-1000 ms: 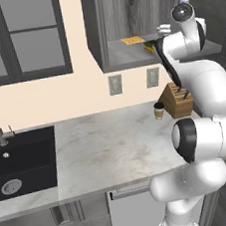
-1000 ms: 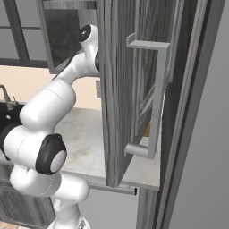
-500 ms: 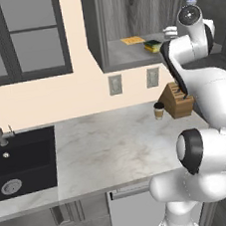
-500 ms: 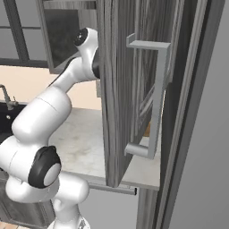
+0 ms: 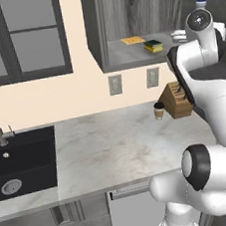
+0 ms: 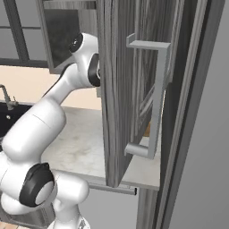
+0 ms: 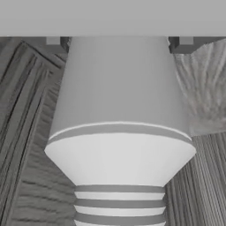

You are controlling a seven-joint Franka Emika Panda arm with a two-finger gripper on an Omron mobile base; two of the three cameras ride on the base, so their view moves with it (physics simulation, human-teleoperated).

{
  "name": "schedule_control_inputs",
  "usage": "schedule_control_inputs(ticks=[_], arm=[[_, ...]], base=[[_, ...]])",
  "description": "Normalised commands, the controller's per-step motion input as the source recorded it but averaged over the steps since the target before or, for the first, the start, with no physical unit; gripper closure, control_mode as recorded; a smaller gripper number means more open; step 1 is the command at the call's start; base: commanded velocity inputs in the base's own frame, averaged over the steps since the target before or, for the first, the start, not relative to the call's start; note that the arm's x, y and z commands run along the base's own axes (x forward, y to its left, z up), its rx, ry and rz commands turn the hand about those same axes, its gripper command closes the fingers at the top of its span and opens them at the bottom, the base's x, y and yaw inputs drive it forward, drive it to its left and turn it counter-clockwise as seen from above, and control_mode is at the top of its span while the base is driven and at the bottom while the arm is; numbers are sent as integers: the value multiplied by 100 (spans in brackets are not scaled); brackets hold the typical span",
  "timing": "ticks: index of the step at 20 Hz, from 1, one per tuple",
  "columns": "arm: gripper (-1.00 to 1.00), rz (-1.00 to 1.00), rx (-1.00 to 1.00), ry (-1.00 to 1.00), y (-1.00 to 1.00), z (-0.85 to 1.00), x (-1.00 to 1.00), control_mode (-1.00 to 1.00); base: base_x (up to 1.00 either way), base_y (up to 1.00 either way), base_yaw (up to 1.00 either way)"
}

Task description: Pick the sponge and spray from the cabinet and place them on the counter.

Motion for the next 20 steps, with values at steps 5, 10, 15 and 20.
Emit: schedule_control_inputs(ticks=[5,10,15,20], arm=[[100,-3,0,-1,-10,0,-51,-100],[100,-5,0,0,0,-2,-17,-100],[100,4,0,1,8,-6,-21,-100],[100,3,0,1,15,-9,-58,-100]], base=[[0,0,0],[0,0,0],[0,0,0],[0,0,0]])
